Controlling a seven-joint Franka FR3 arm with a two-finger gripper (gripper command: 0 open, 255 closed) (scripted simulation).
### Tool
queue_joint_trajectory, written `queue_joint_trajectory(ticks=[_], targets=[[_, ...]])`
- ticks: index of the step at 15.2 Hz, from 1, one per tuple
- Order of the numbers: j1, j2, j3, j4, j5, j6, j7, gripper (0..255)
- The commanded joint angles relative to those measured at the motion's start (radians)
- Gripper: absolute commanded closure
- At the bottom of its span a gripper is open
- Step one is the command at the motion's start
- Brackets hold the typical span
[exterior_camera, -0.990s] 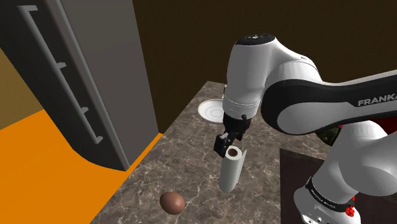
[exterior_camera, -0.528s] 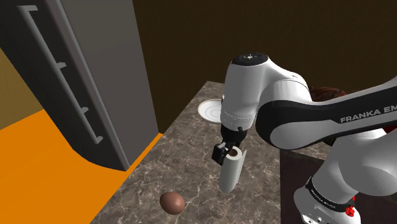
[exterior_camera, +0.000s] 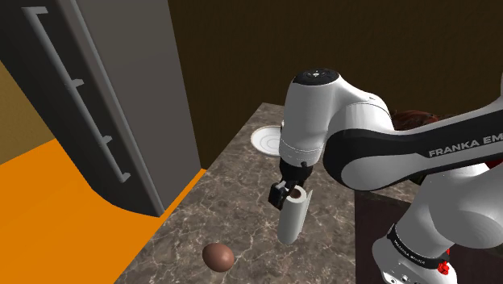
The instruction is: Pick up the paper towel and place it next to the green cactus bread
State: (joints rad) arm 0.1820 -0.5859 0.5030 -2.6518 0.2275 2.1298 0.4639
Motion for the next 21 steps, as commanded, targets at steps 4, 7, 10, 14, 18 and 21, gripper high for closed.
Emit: queue_joint_trajectory(ticks=[4, 7, 10, 14, 18, 21], targets=[[0.0, 0.0, 0.0, 0.0, 0.0, 0.0, 0.0, 255], [0.0, 0.001, 0.0, 0.0, 0.0, 0.001, 0.0, 255], [0.0, 0.0, 0.0, 0.0, 0.0, 0.0, 0.0, 255], [0.001, -0.026, -0.017, 0.037, -0.006, -0.063, -0.005, 255], [0.0, -0.046, -0.032, 0.078, -0.012, -0.123, -0.009, 255], [-0.001, -0.058, -0.043, 0.11, -0.018, -0.167, -0.012, 255]])
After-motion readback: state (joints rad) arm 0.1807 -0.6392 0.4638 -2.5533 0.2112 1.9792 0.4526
